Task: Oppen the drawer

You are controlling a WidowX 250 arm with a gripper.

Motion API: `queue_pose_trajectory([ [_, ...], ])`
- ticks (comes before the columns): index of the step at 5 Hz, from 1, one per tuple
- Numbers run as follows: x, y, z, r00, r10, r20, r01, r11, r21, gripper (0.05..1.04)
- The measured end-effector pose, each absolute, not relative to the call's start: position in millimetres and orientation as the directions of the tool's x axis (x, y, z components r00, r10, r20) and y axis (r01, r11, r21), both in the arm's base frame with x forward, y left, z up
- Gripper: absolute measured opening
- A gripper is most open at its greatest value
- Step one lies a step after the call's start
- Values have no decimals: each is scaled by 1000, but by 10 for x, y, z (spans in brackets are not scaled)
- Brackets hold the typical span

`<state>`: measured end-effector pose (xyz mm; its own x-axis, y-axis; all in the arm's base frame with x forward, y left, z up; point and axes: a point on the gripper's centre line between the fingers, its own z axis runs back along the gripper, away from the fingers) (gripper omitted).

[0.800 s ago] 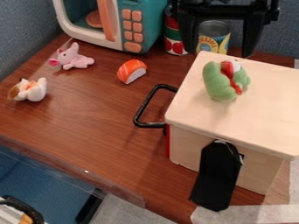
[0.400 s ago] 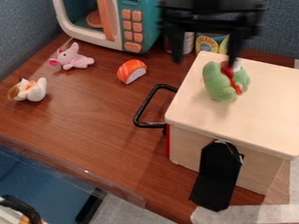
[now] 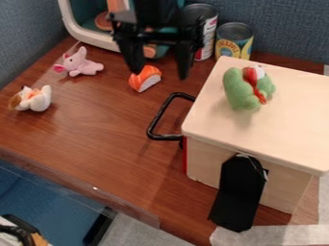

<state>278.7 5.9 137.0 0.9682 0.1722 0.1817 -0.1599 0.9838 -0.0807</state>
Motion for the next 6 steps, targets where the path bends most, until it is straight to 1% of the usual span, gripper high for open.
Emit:
queue_pose_trajectory([
  [1, 2825, 160, 860, 979, 151, 134, -138, 985, -103, 1001],
  [2, 2915, 252, 532, 981, 165, 105, -152, 981, -119, 1001],
  [3, 3018, 333, 423, 980, 175, 96, -163, 979, -124, 1001],
  [4, 3041, 406, 320, 981, 180, 71, -170, 977, -127, 950],
  [5, 3045, 412, 215, 982, 184, 48, -176, 975, -134, 661],
  [6, 3077, 419, 173, 981, 190, 36, -184, 974, -134, 364],
])
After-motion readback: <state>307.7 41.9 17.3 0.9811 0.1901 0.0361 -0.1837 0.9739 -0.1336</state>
